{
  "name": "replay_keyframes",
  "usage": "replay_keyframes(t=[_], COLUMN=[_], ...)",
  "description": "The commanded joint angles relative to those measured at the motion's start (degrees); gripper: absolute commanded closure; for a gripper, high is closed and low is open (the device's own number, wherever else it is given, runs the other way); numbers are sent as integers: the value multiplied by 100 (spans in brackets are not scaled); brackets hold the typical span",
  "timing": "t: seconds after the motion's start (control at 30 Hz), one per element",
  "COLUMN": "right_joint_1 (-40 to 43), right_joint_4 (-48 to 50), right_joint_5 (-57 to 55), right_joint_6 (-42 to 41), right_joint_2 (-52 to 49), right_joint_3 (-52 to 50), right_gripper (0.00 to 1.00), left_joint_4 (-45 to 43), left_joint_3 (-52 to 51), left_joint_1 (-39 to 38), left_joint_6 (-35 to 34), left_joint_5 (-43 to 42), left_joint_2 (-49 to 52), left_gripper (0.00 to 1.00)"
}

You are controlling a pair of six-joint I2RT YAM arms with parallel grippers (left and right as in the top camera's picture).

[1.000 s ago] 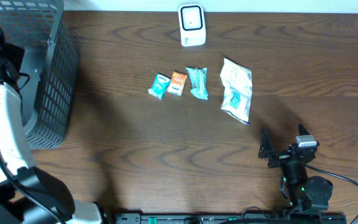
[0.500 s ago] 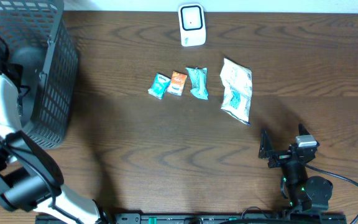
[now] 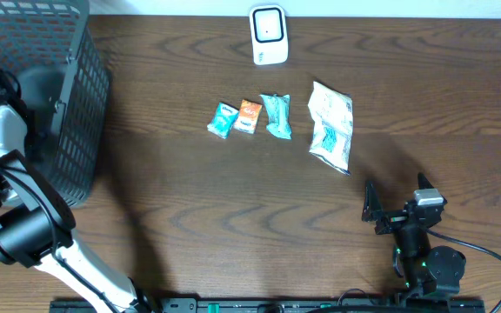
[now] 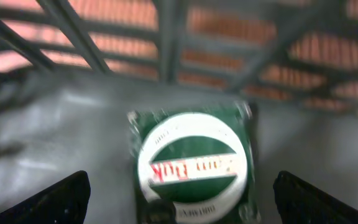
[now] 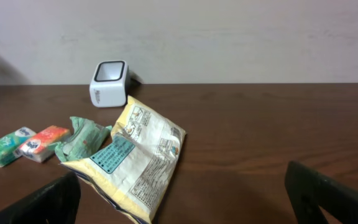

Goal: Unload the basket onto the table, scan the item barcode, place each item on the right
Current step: 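Reach the left gripper into the basket and grasp the green Zam-Buk box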

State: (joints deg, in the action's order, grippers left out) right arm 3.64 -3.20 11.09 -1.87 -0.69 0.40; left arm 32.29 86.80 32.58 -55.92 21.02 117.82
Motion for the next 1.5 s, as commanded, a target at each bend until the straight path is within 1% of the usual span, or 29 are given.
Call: replay_keyframes(t=[0.0,0.43,0.5,0.53,0.57,0.6,0.63,0.67,0.77,0.8,0.83,0.9,1.13,1.2,1.27,1.37,1.47], right_joint_1=[35,35,35,35,35,35,35,35,35,35,35,35,35,35,35,35,35], right_joint_4=[-26,-26,-26,-26,-26,-26,-26,-26,-26,-26,-26,-26,-26,-26,-26,-26,-26], right_joint_5=[0,0,0,0,0,0,-2,0,0,0,-2,0,-2,0,0,0,0], right_joint_6=[68,68,68,68,68,68,68,68,68,68,68,68,68,68,68,68,68], right_joint_2=[31,31,31,31,31,31,31,31,31,31,31,31,31,31,31,31,31], right_joint_3=[-4,-4,-4,-4,-4,-4,-4,-4,-4,-4,-4,-4,-4,-4,-4,-4,-4], right_gripper=[1,1,1,1,1,1,1,1,1,1,1,1,1,1,1,1,1], left_joint_4=[-96,-367,-365,-361,-363,-363,-363,-343,-326,-321,-302,-258,-57,-33,-39,-87,-262], left_joint_3=[-46,-46,-46,-46,-46,-46,-46,-46,-44,-44,-44,-42,7,7,7,7,7], left_joint_1=[79,83,83,83,83,83,83,83,83,83,83,83,76,72,72,72,72], left_joint_6=[-96,-28,98,175,284,367,476,529,531,531,531,531,531,531,529,527,525], left_joint_5=[457,372,369,369,372,372,372,374,372,369,369,367,343,162,-245,-933,-1836], left_joint_2=[127,538,632,662,697,715,726,726,721,721,715,695,260,-35,-402,-966,-1617], left_gripper=[7,8,9,12,17,27,33,37,41,47,49,52,52,52,52,52,52])
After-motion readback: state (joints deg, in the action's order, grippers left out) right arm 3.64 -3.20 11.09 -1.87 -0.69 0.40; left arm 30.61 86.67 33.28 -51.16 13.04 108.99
